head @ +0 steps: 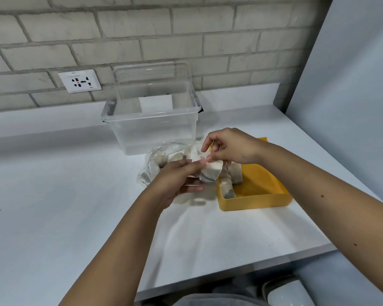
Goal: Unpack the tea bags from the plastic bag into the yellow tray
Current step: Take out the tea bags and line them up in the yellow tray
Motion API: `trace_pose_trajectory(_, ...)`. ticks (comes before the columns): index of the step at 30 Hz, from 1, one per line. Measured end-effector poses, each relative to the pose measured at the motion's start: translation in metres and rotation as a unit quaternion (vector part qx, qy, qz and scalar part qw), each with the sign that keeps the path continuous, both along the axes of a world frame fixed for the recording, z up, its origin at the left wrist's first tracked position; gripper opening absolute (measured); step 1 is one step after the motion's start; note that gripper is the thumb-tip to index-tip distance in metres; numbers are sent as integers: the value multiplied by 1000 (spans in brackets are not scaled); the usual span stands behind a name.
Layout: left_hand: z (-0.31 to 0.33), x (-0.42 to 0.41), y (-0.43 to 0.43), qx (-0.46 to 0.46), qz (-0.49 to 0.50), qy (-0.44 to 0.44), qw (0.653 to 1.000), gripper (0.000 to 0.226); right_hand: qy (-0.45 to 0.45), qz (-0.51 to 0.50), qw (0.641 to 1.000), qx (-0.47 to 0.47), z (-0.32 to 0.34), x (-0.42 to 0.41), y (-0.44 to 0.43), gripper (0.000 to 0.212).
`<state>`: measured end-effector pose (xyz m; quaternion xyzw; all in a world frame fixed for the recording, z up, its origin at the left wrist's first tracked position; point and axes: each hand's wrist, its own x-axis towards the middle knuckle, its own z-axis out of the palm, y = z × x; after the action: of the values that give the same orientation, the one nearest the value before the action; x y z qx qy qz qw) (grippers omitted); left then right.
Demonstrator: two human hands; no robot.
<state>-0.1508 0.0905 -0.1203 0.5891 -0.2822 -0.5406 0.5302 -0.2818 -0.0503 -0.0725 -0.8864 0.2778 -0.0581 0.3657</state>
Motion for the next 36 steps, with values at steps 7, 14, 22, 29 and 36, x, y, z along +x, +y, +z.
trace_pose_trajectory(7, 0, -11, -9, -10, 61, -7, 998, 18, -81, -72, 984, 142, -4, -17, 1, 31)
trace_pose_trajectory(14, -4, -17, -21, -26, 92, 70, 993, 14, -123, -113, 973, 160, -3, -45, 2, 17)
trace_pose_trajectory(22, -9, -6, -22, -28, 128, 27, 991, 17, 16, -117, 983, 142, -31, -85, -31, 6)
trace_pose_trajectory(29, -12, -7, -25, -22, 121, -21, 992, 22, 47, -141, 984, 99, -82, -70, -38, 9)
trace_pose_trajectory(36, -9, -8, -27, -15, 123, -29, 992, 21, 16, -166, 985, 39, -85, -57, -43, 13)
